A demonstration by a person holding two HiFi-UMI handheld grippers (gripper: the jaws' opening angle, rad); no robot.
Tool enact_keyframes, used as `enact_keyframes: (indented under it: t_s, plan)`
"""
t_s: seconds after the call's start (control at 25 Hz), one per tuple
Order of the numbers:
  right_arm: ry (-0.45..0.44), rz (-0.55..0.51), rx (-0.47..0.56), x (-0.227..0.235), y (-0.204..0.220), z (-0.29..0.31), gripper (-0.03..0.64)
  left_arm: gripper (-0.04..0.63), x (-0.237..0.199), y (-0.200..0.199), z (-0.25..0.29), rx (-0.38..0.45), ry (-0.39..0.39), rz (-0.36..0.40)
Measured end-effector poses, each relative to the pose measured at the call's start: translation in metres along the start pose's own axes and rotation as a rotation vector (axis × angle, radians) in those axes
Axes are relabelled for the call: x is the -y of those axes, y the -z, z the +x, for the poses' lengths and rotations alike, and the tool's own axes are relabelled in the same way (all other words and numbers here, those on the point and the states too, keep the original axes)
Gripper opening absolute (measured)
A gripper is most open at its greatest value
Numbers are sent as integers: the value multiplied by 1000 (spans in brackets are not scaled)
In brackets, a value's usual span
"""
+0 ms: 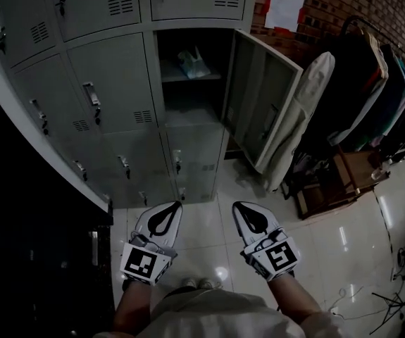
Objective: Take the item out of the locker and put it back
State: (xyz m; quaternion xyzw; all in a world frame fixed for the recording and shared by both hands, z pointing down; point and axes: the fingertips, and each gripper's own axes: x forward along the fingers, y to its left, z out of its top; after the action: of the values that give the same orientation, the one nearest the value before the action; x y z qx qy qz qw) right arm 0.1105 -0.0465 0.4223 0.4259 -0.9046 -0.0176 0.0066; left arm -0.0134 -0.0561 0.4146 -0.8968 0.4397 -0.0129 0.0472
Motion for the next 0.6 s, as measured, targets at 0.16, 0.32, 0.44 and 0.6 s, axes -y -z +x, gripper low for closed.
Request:
enact_keyframes:
  t_s: [0.16,0.32,0.44,0.6]
  plan:
    - [-17,1,27,-10,-11,1,0,5,-4,-17,-7,14,4,-26]
    - [-6,0,27,-11,-16,8,0,5,-11,-25,-11,32,7,-34]
    - [6,7,26,-10,-18,11,0,5,-12,-24,-13,33,16,-37]
    - [-12,-12,34,-16,-24,16,0,5,-13,-24,-15,40,20,-39]
